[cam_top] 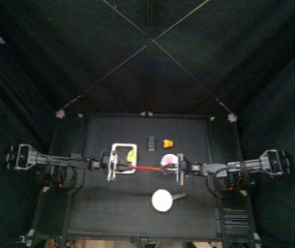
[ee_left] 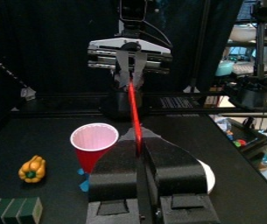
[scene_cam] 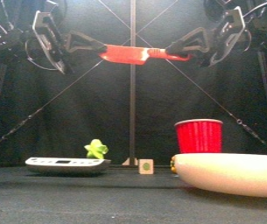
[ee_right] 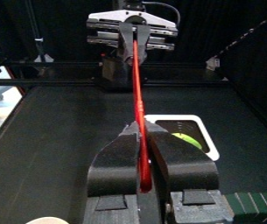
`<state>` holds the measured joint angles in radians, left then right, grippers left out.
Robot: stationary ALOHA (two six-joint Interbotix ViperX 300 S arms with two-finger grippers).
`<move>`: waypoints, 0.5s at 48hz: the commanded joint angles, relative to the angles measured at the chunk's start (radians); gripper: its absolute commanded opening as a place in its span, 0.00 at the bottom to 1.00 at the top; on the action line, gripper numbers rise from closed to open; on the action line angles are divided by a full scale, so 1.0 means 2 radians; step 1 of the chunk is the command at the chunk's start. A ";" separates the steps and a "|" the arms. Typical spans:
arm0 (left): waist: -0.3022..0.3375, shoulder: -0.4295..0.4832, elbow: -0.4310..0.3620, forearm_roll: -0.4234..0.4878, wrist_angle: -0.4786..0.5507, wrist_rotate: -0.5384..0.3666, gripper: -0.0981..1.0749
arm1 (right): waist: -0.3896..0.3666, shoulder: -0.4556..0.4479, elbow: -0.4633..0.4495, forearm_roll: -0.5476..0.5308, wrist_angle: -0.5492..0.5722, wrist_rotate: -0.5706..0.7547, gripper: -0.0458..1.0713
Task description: Reorient grip
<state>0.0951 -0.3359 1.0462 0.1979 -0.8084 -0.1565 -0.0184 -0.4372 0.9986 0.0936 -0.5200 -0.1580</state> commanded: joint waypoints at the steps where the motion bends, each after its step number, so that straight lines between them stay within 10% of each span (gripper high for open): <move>1: 0.000 0.000 -0.007 -0.001 -0.002 -0.002 0.34 | 0.001 -0.003 -0.012 0.000 -0.005 -0.001 0.40; 24: 0.002 -0.001 -0.002 -0.004 -0.002 -0.002 0.34 | 0.002 -0.003 -0.023 0.032 0.024 0.019 0.73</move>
<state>0.0982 -0.3344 1.0538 0.1948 -0.8084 -0.1641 -0.0153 -0.4357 0.9802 0.1411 -0.4817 -0.1258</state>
